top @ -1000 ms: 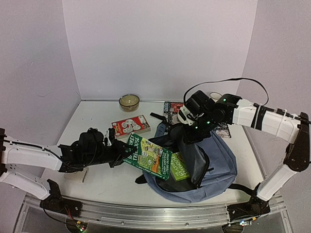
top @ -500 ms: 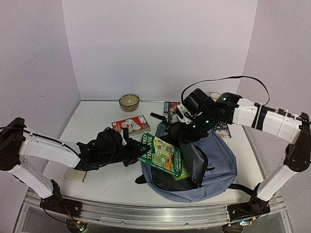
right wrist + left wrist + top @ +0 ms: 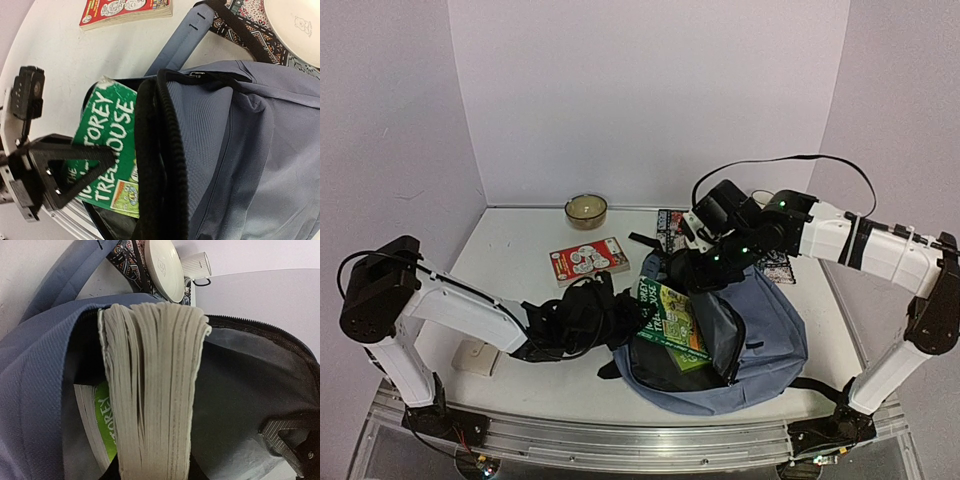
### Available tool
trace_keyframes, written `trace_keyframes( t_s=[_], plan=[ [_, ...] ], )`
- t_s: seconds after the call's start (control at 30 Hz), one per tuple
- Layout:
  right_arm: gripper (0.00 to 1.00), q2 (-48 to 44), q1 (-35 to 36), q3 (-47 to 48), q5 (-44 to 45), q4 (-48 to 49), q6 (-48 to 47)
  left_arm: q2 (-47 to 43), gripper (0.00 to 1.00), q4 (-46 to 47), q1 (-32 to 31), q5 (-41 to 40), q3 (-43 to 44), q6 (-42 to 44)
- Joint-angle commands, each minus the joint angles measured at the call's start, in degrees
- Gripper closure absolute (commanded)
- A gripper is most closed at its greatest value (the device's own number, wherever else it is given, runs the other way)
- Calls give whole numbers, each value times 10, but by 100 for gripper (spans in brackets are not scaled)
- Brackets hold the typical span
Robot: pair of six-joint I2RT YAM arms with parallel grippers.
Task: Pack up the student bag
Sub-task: Place the book in the largest pocket of the bag.
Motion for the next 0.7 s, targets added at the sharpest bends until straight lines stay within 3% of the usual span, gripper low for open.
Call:
trace_keyframes(
  t_s=[0.0,0.17,0.37,0.47,0.57,0.67],
  plan=[
    [100,-39,6,20,21,38,20,20,100,69,-30,-103,53,-17],
    [100,-44,7,9,26,50,29,82,97,68,-52,-132,83,-16],
    [100,-44,7,5,26,55,29,105,54,66,-60,-103,71,0],
    [100,-44,7,3,23,56,28,83,38,63,-60,-101,50,27],
    [100,-40,7,4,18,56,24,62,28,47,-60,-92,38,55],
    [100,-34,8,12,12,56,19,38,26,4,-59,-88,35,68]
  ],
)
